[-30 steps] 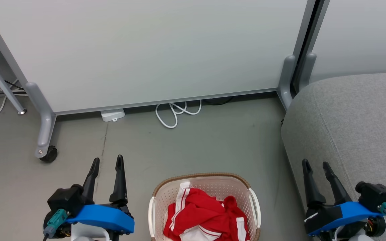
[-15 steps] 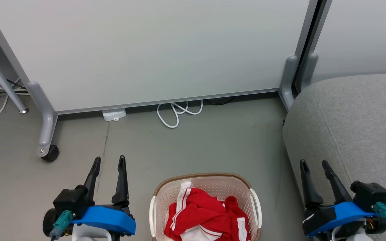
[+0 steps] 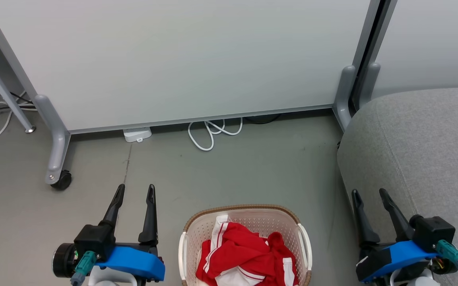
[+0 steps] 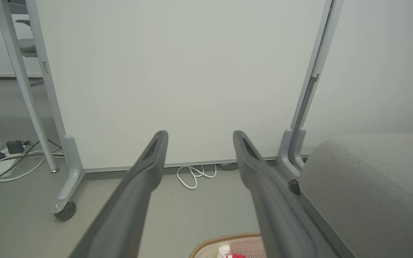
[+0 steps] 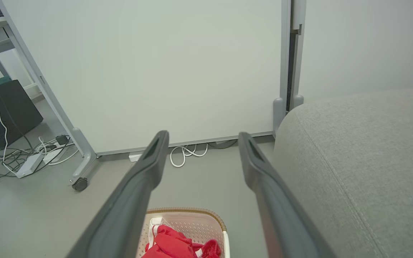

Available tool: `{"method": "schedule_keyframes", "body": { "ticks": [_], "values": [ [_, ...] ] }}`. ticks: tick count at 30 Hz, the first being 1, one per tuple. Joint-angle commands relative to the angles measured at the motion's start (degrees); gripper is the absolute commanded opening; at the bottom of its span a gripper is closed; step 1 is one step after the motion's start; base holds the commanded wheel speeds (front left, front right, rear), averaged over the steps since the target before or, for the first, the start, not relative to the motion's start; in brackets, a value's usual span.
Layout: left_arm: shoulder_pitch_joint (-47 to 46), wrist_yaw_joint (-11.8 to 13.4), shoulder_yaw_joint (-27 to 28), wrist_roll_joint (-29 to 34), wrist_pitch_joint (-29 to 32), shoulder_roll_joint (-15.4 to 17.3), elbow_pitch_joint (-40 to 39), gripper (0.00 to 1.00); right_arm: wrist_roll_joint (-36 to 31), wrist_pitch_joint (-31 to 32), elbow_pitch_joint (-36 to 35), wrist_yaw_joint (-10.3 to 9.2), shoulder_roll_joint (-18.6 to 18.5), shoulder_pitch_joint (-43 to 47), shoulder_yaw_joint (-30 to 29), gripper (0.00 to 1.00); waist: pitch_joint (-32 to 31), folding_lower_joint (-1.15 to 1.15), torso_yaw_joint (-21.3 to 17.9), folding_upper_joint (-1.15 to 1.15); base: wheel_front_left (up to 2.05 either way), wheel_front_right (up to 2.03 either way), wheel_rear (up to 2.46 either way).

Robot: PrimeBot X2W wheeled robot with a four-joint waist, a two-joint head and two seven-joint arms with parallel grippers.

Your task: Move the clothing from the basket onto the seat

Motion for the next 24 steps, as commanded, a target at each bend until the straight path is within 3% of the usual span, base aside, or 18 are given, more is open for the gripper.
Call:
{"method": "schedule_keyframes", "body": {
  "ticks": [1, 18, 24],
  "values": [
    [-0.73, -0.09, -0.35, 1.4, -0.5, 0.06, -0.05, 1.0, -1.41, -0.6, 0.12, 0.04, -0.38, -0.49, 0.19, 1.0, 0.02, 0.0, 0.03, 0.0, 0.0, 0.0, 0.0],
    [-0.38, 0.01, -0.45, 1.22, -0.53, 0.06, 0.81, 1.0, -0.85, -0.44, 0.14, 0.04, -0.37, -0.81, 0.76, 1.0, 0.67, 0.0, -0.46, 0.0, 0.0, 0.0, 0.0],
    [-1.77, 0.0, -1.25, 1.12, -0.5, 0.05, 2.98, 1.0, -0.91, -0.43, -1.04, 0.04, -0.36, -2.69, 2.46, 1.0, 4.26, 0.0, -2.55, 0.0, 0.0, 0.0, 0.0]
  ]
}}
